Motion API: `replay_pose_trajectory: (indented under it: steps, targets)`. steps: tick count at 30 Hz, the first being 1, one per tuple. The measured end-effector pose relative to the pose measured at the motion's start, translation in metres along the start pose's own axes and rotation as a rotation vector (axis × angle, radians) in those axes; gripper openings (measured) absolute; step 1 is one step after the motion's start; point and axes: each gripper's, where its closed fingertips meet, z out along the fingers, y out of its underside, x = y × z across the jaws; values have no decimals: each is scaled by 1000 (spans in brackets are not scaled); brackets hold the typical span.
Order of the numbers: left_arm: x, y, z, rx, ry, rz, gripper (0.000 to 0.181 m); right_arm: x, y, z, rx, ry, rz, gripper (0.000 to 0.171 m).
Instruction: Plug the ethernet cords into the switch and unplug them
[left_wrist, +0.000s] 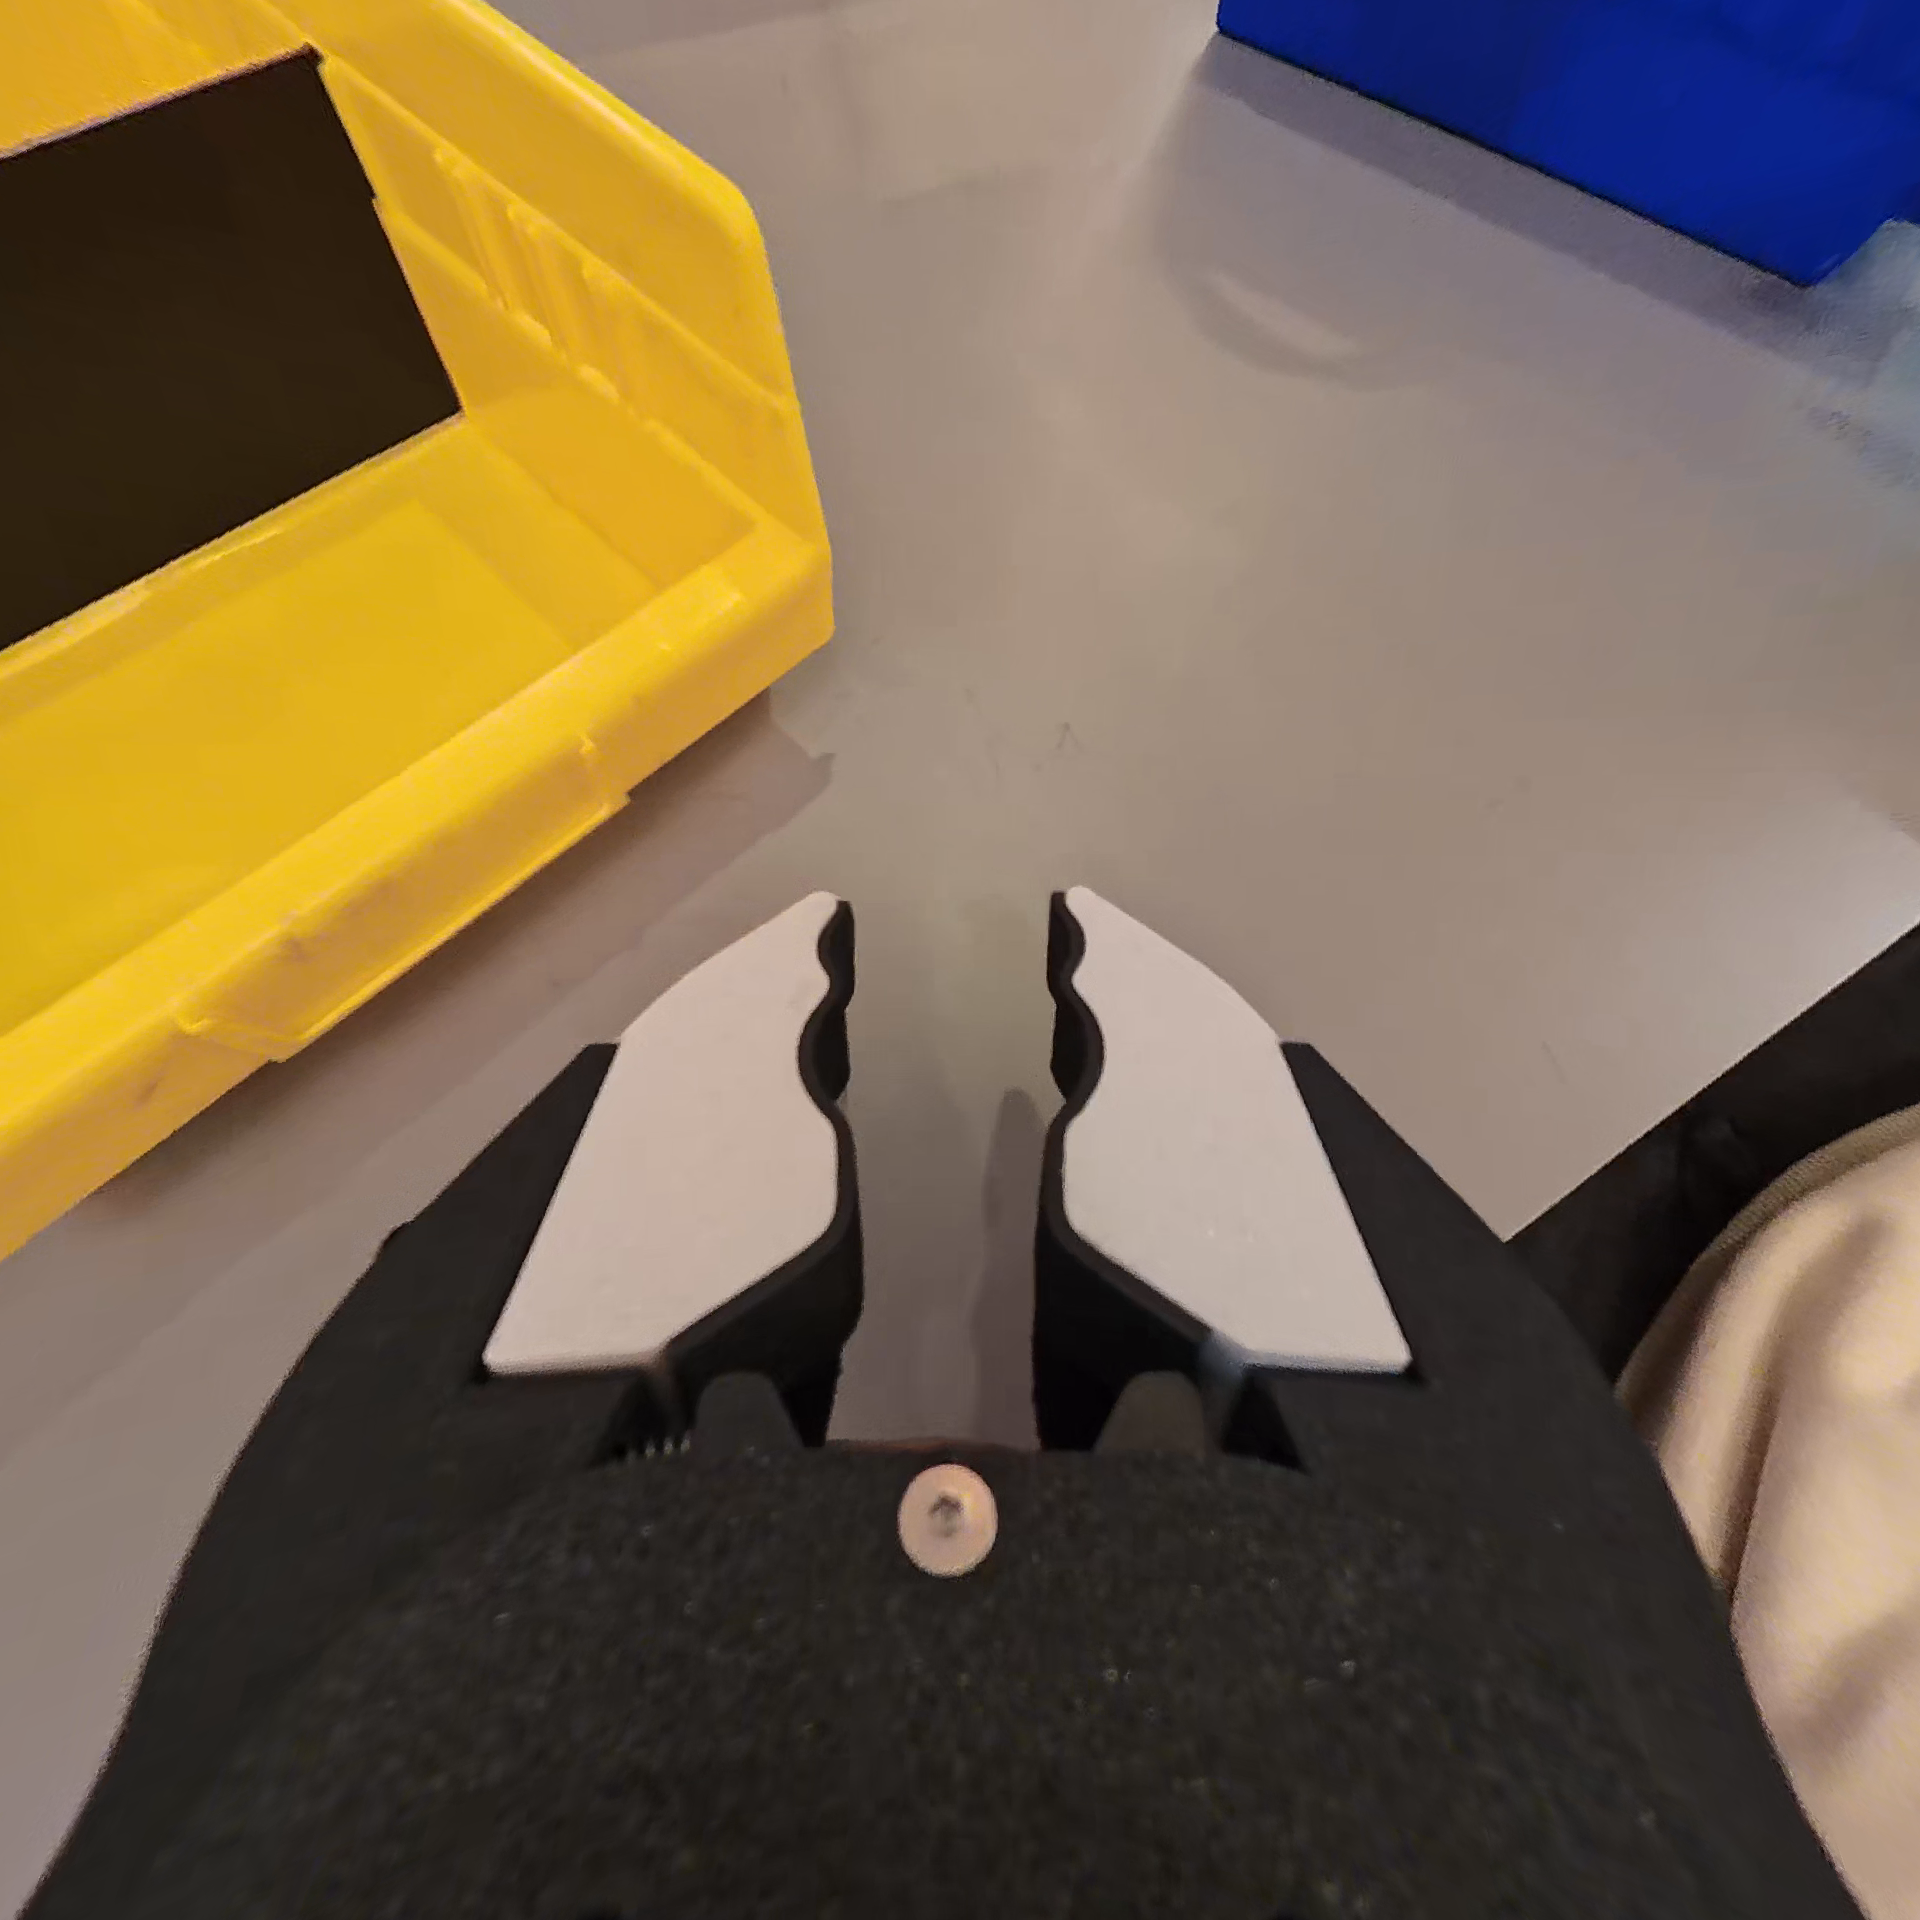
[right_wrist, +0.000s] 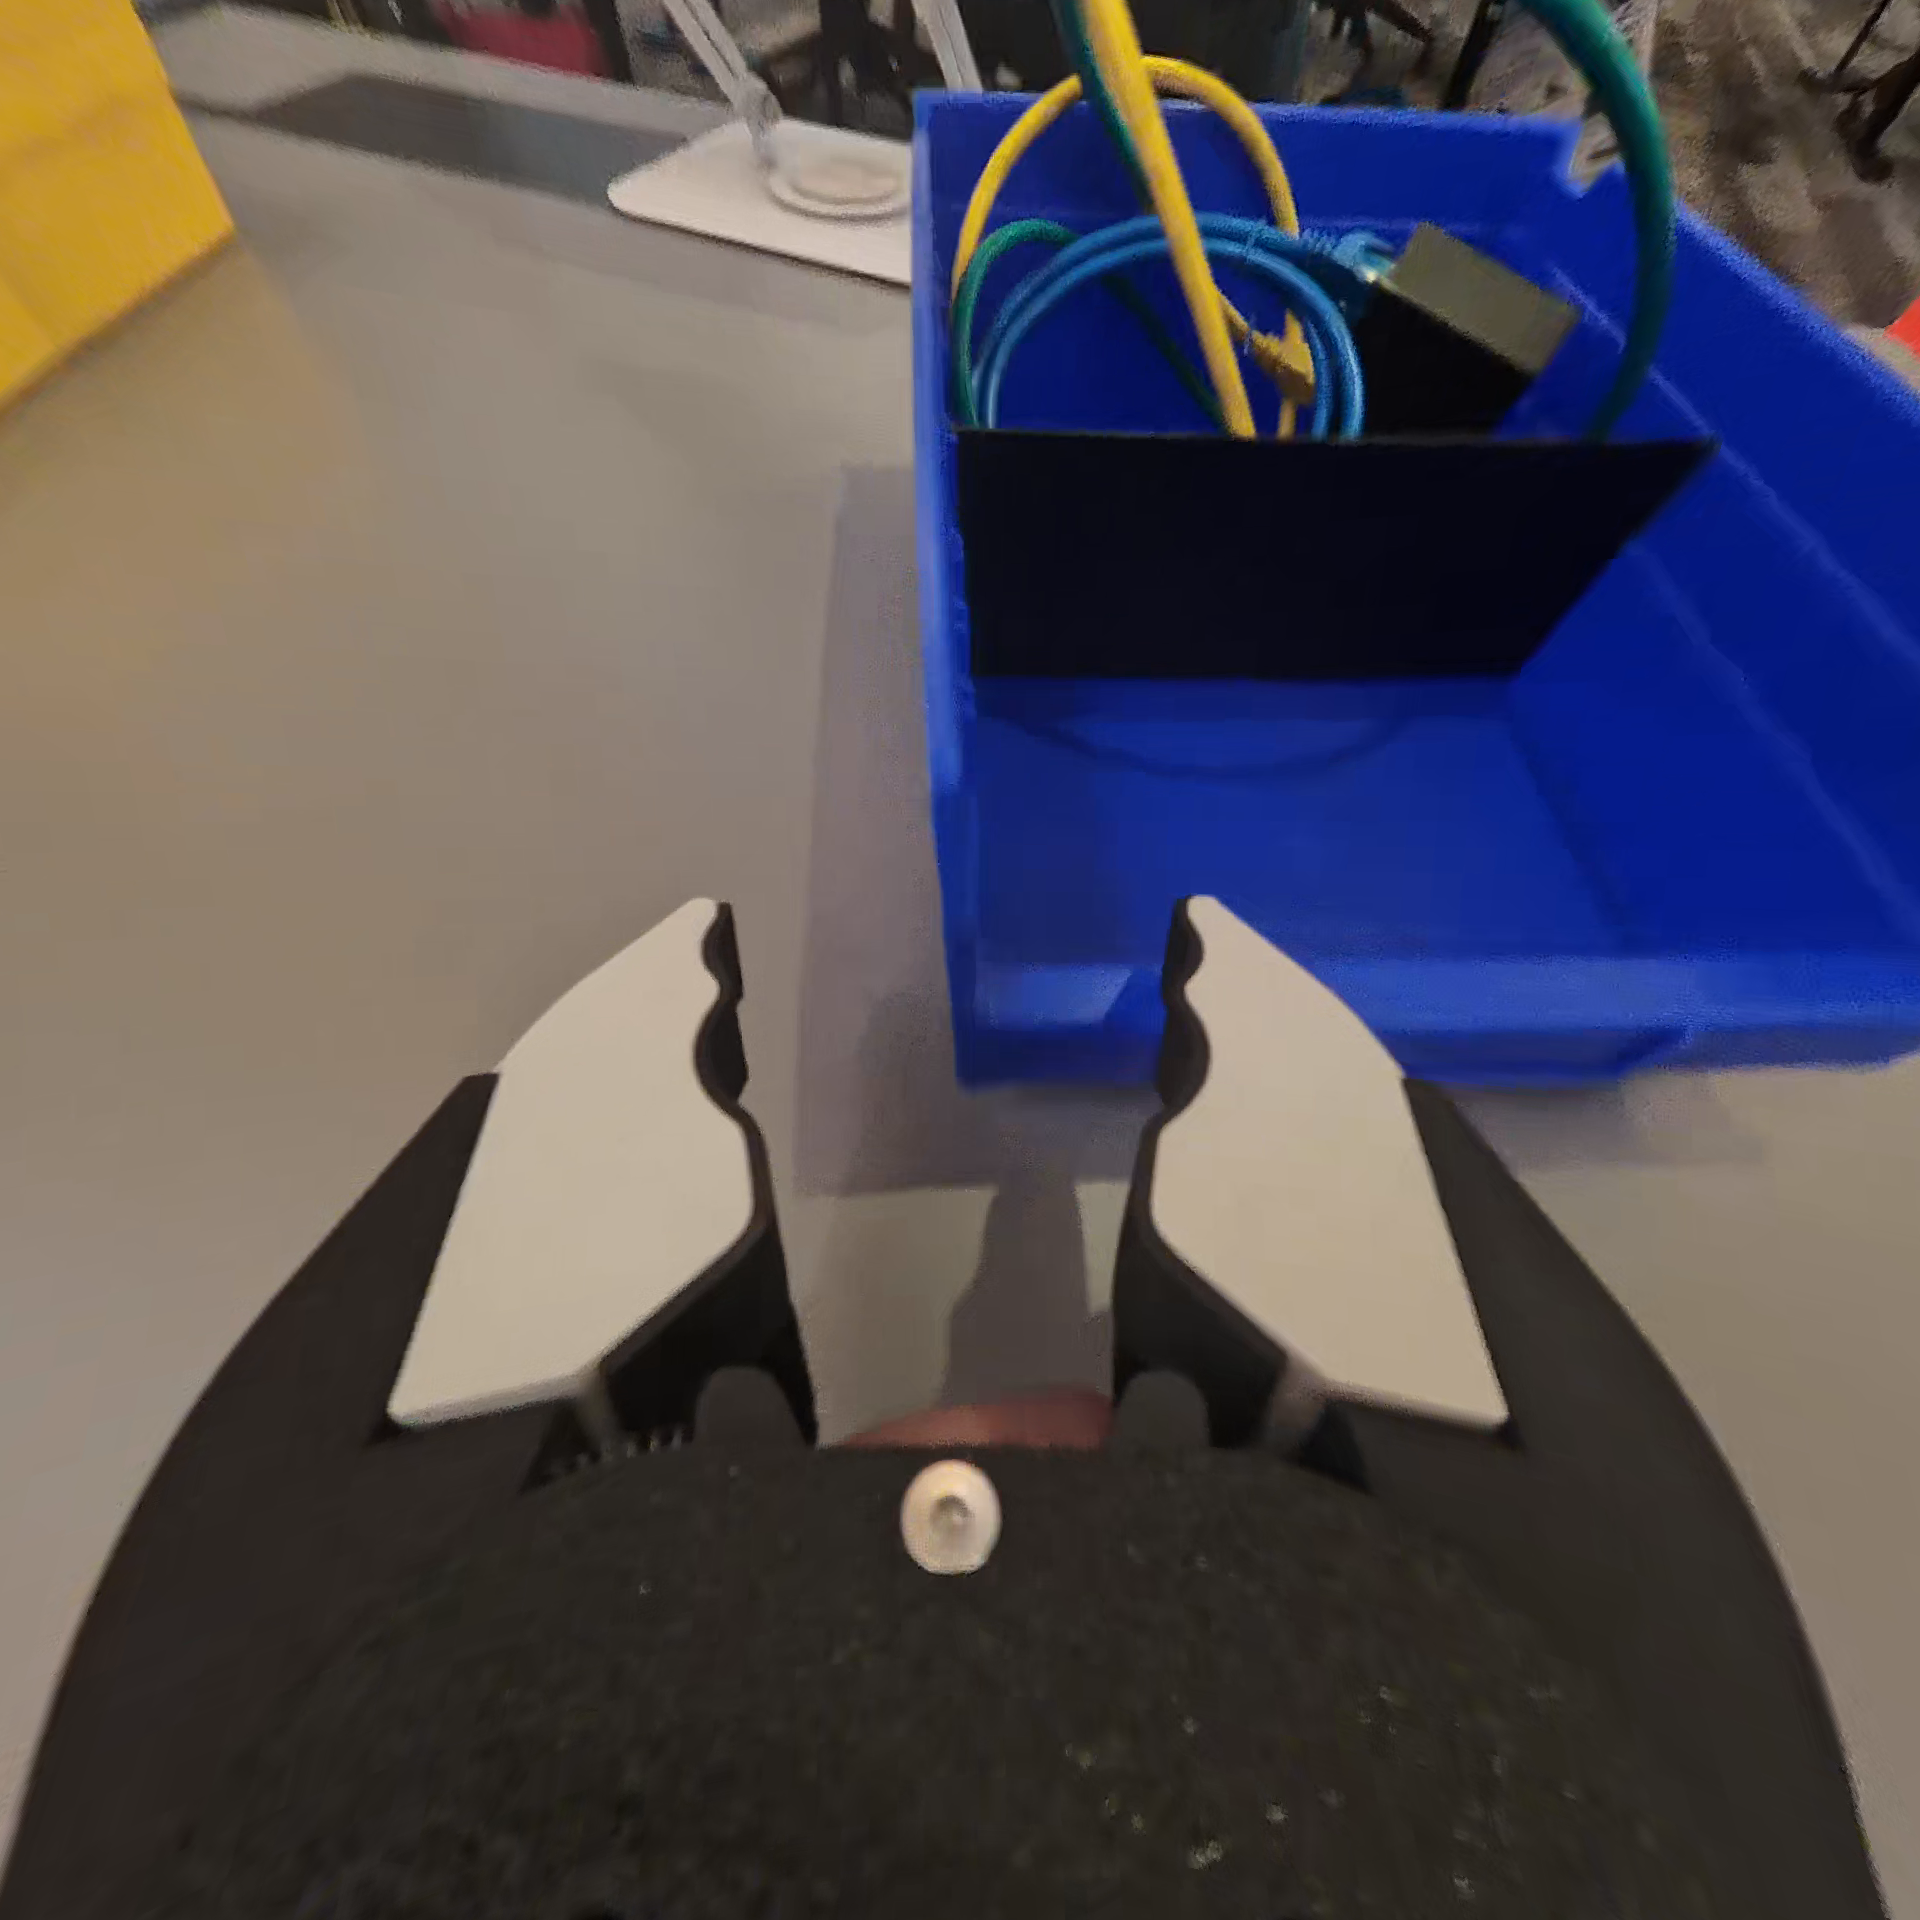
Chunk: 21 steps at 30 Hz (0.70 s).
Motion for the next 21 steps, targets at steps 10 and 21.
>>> replay_pose_trajectory:
  steps: [10,21]
  targets:
    - [21,-5,6,16,33,95,38,-124,-29,16,-64,-355,60,88]
    - [139,-61,59,182,225,109,65,-48,-23,-88,150,158,142,74]
